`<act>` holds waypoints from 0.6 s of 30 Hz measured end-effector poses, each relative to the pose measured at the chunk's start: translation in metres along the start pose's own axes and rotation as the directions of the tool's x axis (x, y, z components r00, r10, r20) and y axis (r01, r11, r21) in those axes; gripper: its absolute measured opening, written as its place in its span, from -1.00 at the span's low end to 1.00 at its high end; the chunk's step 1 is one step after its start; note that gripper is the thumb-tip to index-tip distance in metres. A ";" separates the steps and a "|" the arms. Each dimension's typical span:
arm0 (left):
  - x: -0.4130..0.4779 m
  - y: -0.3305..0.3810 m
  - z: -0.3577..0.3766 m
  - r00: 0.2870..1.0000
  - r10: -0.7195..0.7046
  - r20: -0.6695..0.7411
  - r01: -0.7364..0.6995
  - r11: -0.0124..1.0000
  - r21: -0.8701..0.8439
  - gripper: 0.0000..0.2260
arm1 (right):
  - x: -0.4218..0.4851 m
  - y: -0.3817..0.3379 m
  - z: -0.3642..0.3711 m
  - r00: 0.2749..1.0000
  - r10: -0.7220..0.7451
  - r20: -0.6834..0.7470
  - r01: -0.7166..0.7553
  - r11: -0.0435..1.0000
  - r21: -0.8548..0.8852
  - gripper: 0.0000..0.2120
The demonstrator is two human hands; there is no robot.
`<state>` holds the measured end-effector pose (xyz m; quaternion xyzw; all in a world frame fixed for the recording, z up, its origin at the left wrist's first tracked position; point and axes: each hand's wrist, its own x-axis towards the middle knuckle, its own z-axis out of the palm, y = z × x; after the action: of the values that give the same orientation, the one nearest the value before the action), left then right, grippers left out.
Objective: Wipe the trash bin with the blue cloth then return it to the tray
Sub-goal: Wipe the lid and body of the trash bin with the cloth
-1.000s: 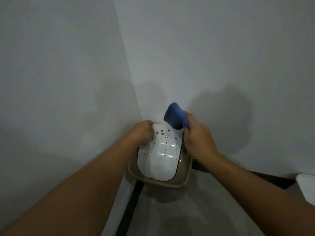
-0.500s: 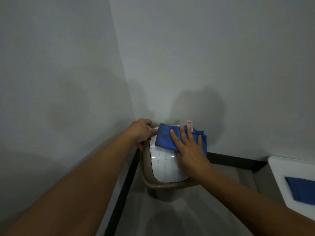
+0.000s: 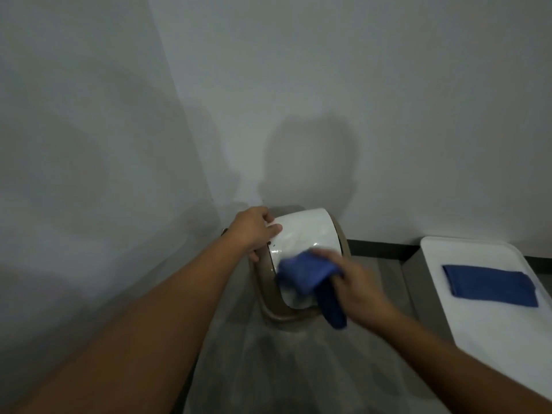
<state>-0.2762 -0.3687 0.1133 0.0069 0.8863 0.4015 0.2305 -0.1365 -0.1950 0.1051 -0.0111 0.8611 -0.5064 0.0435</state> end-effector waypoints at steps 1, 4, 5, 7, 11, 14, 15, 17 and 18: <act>-0.001 0.003 0.005 1.000 0.000 0.012 0.000 1.000 -0.009 -0.78 | 0.008 -0.004 -0.014 0.986 0.019 -0.168 -0.015 1.000 0.025 -0.58; 0.000 0.009 0.017 0.999 0.002 0.050 -0.001 1.000 -0.026 -0.80 | 0.040 -0.009 -0.040 0.878 -0.013 -0.478 -0.024 0.997 -0.072 -0.59; 0.002 0.011 0.021 0.998 0.001 0.059 0.001 0.999 -0.037 -0.80 | 0.048 -0.011 -0.039 0.891 -0.025 -0.453 -0.026 0.994 -0.106 -0.56; 0.007 0.013 0.027 0.997 -0.010 0.077 0.016 0.998 -0.068 -0.82 | 0.057 -0.007 -0.022 0.956 -0.039 -0.290 -0.050 0.954 -0.296 -0.47; 0.012 0.015 0.032 0.996 -0.046 0.079 0.056 0.991 -0.122 -0.92 | 0.039 0.019 0.026 0.996 -0.024 -0.082 -0.029 0.803 -0.595 -0.32; 0.010 0.016 0.030 0.998 -0.038 0.054 0.046 0.987 -0.154 -0.87 | 0.002 0.030 0.042 0.992 -0.115 0.050 0.120 0.752 -0.648 -0.27; 0.009 0.016 0.029 0.998 -0.038 0.055 0.046 0.988 -0.145 -0.85 | -0.010 0.032 0.045 0.987 -0.142 0.071 0.154 0.747 -0.646 -0.25; 0.008 0.015 0.027 0.997 -0.037 0.071 0.045 0.991 -0.127 -0.83 | -0.027 0.042 0.049 0.983 -0.160 0.085 0.177 0.747 -0.641 -0.24; 0.008 0.015 0.027 0.996 -0.034 0.079 0.044 0.991 -0.129 -0.82 | -0.032 0.046 0.047 0.981 -0.166 0.104 0.194 0.759 -0.622 -0.25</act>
<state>-0.2752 -0.3382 0.1052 -0.0100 0.8485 0.4537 0.2723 -0.0996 -0.2121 0.0443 -0.1185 0.9743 -0.1913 0.0070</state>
